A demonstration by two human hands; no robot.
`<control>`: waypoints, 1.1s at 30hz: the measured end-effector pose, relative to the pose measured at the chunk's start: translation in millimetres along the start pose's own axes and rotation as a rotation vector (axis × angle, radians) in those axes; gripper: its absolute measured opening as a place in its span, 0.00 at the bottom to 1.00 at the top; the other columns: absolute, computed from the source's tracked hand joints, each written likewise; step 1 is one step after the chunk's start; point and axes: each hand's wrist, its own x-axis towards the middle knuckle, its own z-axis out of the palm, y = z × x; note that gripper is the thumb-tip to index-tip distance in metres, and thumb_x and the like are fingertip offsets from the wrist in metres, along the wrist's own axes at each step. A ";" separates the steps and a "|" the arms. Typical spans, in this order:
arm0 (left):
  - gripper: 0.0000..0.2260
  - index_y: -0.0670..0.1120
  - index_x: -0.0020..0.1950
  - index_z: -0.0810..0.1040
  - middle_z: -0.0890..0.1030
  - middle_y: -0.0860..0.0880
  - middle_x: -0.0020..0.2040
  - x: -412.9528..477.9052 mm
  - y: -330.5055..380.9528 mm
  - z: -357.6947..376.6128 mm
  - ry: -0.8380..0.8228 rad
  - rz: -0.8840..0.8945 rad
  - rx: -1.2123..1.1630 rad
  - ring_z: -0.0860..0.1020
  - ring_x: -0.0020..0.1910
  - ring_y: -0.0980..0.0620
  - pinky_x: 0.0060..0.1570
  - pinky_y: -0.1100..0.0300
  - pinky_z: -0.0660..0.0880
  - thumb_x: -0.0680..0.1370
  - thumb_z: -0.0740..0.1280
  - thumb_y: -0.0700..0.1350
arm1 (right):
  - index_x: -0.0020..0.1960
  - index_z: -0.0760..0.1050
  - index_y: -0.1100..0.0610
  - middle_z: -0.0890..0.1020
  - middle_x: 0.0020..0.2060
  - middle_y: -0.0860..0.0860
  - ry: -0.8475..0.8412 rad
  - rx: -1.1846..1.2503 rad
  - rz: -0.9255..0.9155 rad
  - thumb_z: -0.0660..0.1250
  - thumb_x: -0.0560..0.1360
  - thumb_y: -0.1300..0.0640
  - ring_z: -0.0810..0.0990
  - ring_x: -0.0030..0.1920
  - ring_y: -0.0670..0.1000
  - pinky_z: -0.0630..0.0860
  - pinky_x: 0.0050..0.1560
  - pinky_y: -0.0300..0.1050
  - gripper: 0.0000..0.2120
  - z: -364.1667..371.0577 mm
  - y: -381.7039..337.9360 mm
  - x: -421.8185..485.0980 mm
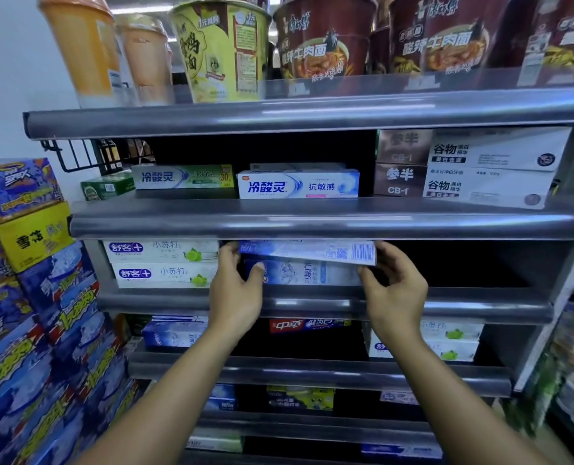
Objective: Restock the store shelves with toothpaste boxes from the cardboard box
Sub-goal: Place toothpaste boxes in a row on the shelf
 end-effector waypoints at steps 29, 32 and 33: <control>0.11 0.41 0.47 0.78 0.83 0.42 0.48 54.5 11.2 18.9 0.134 -0.136 0.375 0.82 0.50 0.39 0.44 0.58 0.72 0.76 0.75 0.48 | 0.56 0.79 0.63 0.83 0.58 0.57 -0.220 -0.563 0.554 0.81 0.69 0.48 0.83 0.55 0.57 0.77 0.55 0.45 0.24 11.0 -3.2 84.0; 0.14 0.43 0.41 0.73 0.82 0.41 0.47 55.3 16.3 22.2 0.139 -0.161 0.413 0.82 0.51 0.38 0.44 0.58 0.72 0.78 0.74 0.48 | 0.59 0.79 0.63 0.82 0.61 0.58 -0.269 -0.610 0.549 0.79 0.72 0.47 0.82 0.58 0.58 0.77 0.56 0.46 0.24 16.3 -4.5 85.3; 0.14 0.43 0.40 0.73 0.80 0.44 0.43 53.6 17.3 22.2 0.123 -0.157 0.421 0.82 0.50 0.38 0.43 0.57 0.71 0.78 0.73 0.49 | 0.55 0.79 0.61 0.82 0.60 0.58 -0.294 -0.654 0.517 0.77 0.73 0.46 0.82 0.54 0.58 0.76 0.53 0.45 0.20 15.1 -7.2 83.7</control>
